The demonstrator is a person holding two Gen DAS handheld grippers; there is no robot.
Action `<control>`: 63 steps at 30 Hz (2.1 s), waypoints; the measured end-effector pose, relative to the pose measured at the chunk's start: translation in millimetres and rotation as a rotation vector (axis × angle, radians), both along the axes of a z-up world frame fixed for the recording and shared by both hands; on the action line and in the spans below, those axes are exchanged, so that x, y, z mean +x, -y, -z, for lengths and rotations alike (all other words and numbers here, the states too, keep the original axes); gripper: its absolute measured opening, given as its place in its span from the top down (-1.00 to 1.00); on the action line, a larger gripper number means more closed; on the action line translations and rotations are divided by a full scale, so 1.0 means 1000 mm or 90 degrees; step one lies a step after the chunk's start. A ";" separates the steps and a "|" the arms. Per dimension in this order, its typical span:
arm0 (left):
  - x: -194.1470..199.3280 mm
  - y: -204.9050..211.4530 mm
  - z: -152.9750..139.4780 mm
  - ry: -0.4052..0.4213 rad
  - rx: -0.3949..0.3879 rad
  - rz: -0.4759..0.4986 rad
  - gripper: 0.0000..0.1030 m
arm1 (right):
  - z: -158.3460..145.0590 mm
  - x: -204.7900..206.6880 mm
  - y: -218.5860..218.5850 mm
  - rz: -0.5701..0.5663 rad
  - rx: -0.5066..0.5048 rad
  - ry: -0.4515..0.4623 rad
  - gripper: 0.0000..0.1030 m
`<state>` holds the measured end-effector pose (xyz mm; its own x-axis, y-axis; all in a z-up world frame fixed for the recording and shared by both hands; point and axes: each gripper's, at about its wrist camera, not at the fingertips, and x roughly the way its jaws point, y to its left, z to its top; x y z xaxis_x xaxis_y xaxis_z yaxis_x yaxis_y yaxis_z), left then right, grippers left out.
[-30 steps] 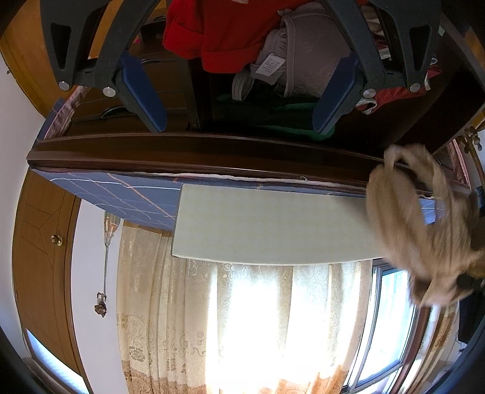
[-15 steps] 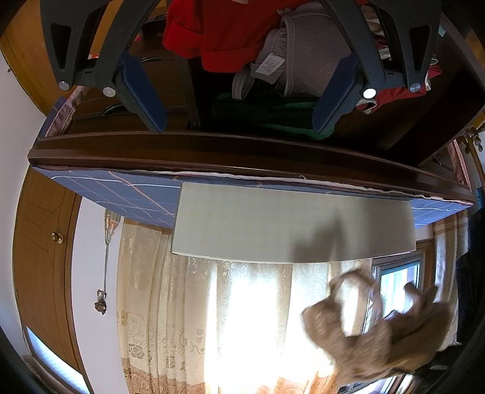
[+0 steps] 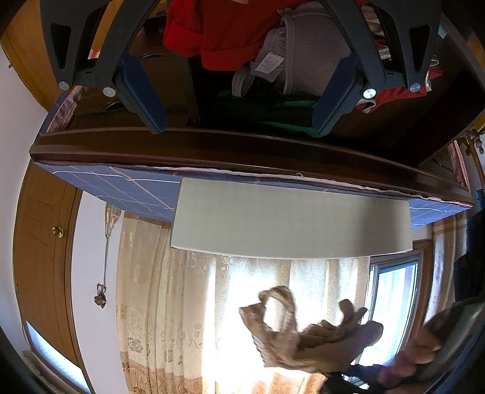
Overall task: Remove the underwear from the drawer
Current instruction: 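Carry the beige knit underwear over the cream box and lower it, then open the left gripper to release the underwear into the box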
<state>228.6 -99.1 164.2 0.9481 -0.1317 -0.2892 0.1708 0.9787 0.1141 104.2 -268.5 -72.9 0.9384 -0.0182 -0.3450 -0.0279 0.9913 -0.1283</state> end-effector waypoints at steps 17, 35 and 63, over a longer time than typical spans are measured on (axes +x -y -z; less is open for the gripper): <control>0.104 0.066 0.026 -0.126 0.031 0.013 0.73 | 0.000 -0.006 -0.006 -0.011 -0.022 0.022 -0.91; 0.189 0.111 0.074 -0.279 0.043 -0.033 0.73 | 0.001 -0.012 -0.012 -0.025 -0.042 0.041 -0.91; 0.218 0.116 0.112 -0.395 0.010 -0.015 -0.24 | 0.002 -0.015 -0.015 -0.034 -0.057 0.047 -0.91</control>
<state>446.5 -215.4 52.6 0.6058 -0.1044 -0.7888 0.1891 0.9818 0.0153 89.7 -253.8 -74.8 0.9615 0.0050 -0.2749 -0.0680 0.9731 -0.2201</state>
